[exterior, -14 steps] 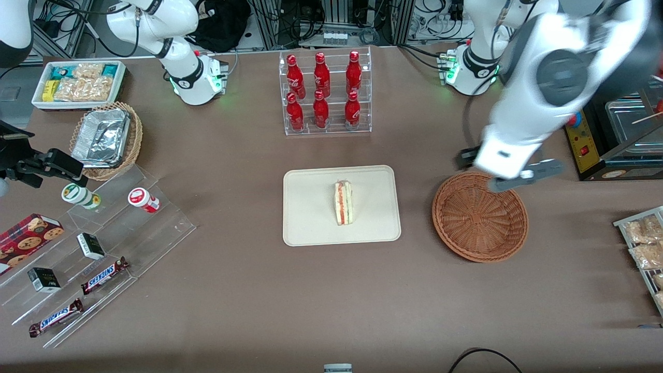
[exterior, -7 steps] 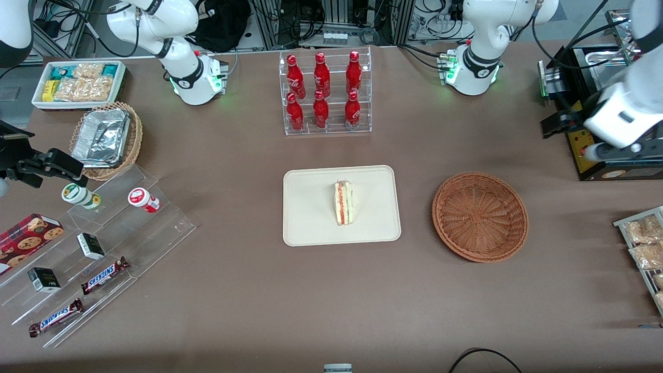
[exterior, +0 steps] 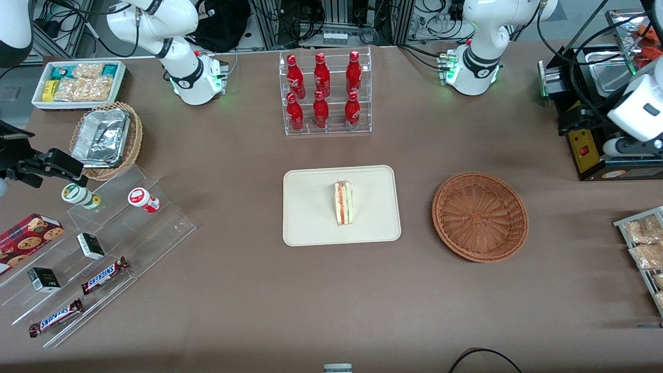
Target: Place sandwich from basket to tray
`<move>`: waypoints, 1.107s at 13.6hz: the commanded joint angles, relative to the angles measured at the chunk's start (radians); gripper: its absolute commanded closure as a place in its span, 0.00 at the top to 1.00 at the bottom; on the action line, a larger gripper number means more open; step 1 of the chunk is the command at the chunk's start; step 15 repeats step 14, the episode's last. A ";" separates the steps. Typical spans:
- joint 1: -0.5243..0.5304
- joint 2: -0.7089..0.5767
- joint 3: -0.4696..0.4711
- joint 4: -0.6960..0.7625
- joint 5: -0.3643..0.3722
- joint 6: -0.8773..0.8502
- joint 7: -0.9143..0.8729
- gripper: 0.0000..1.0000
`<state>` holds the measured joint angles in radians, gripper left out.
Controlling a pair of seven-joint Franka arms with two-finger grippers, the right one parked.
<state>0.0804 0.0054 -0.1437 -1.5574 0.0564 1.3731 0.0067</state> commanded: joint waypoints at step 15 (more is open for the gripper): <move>0.004 0.022 0.022 0.045 0.000 0.027 -0.030 1.00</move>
